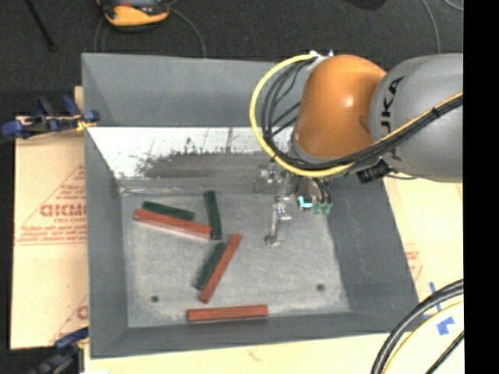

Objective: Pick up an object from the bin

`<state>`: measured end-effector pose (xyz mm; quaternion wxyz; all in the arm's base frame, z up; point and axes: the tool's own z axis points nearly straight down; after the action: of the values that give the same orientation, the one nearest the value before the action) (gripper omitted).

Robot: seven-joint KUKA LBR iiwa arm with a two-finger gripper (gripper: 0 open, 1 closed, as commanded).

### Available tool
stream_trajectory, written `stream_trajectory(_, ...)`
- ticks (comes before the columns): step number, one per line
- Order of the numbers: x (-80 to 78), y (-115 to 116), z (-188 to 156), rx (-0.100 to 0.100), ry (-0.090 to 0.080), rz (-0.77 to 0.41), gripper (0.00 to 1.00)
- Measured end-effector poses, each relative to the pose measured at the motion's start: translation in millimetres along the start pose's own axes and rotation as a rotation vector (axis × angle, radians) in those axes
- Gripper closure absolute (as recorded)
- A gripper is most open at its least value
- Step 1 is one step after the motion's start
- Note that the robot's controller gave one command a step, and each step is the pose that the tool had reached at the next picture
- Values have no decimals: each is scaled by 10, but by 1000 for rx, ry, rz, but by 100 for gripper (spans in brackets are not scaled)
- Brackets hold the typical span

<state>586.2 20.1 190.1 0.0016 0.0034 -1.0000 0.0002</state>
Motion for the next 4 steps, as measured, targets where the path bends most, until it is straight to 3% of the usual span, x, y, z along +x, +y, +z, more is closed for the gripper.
stream_trajectory(2, -9, 64, 87, 2, -13, -59, 0)
stream_trajectory(3, -245, 165, 737, 2, -13, -395, 0)
stream_trajectory(4, -175, 234, 901, 0, -5, -417, 0)
